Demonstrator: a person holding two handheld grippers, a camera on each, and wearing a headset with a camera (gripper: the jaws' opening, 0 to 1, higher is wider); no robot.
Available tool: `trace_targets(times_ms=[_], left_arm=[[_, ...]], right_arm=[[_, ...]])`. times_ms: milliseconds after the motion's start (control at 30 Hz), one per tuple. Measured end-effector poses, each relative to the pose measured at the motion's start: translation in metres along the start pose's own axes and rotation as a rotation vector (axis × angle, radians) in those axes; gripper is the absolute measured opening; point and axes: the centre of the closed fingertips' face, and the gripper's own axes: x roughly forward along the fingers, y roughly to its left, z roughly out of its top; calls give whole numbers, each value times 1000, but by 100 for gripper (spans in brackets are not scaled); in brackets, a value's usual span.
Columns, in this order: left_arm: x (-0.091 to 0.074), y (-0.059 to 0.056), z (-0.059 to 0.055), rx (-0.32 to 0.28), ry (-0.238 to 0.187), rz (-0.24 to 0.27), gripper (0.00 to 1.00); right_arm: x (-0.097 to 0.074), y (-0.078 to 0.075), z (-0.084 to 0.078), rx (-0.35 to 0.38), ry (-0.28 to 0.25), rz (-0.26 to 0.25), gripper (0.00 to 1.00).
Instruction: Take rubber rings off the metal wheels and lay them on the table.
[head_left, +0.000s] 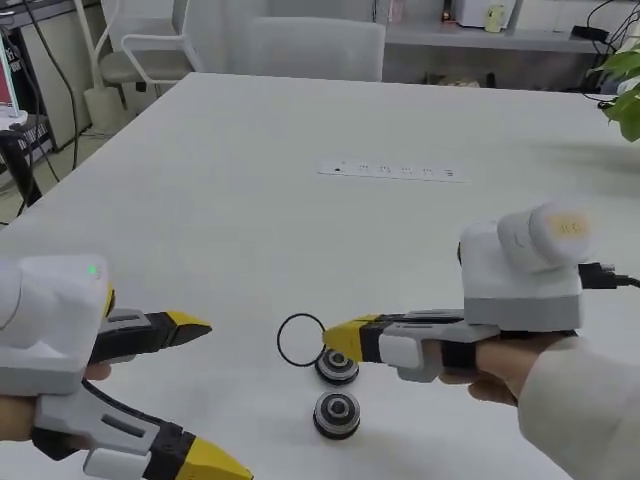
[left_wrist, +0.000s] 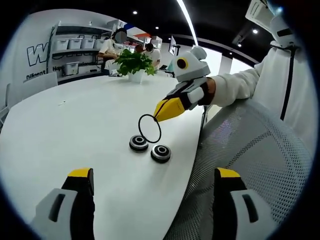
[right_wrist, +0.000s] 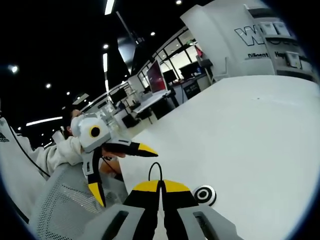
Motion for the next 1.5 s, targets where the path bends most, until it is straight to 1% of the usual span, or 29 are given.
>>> trace_targets(times_ms=[133,233,300,333,467,500,567,667,733,833,900,1033,1133,1233,1367,1500], left_arm=[[1,-1,-2,0,12,-6,99],[0,-2,-2,3,13,-6,98],[0,-2,-1,3,11,-5,98],[0,-2,-2,3,12,-5,98],[0,-2,-2,3,17,-7,96],[0,-2,-2,3,17,-7,97],[0,-2,-2,4,17,-5,96],[0,-2,-2,4,17,-5,96],[0,-2,-2,4,19,-7,96],[1,-3,-3,3,23,-9,96],[1,-3,-3,2,24,-9,96],[0,-1,-3,1,25,-1,95],[1,-2,-3,0,26,-4,95],[1,-2,-4,-1,29,-6,95],[1,-2,-4,-2,30,-7,94],[2,-2,-5,-4,32,-9,94]], right_arm=[[10,4,-10,-38,19,10,0],[16,8,-19,-46,51,30,0],[19,10,-25,-79,73,31,0],[21,9,-28,-97,78,26,0],[26,7,-35,-122,99,9,0],[27,4,-37,-144,106,-9,0],[29,0,-38,-164,110,-33,0],[31,-2,-39,-160,111,-35,0],[33,-3,-42,-148,123,-39,0],[35,-5,-49,-181,155,-55,0],[36,-6,-53,-187,170,-60,0],[38,-9,-52,-226,172,-81,0],[39,-10,-53,-256,180,-82,0],[40,-10,-56,-267,192,-78,0],[41,-10,-56,-293,194,-79,0],[40,-11,-57,-291,199,-83,2]])
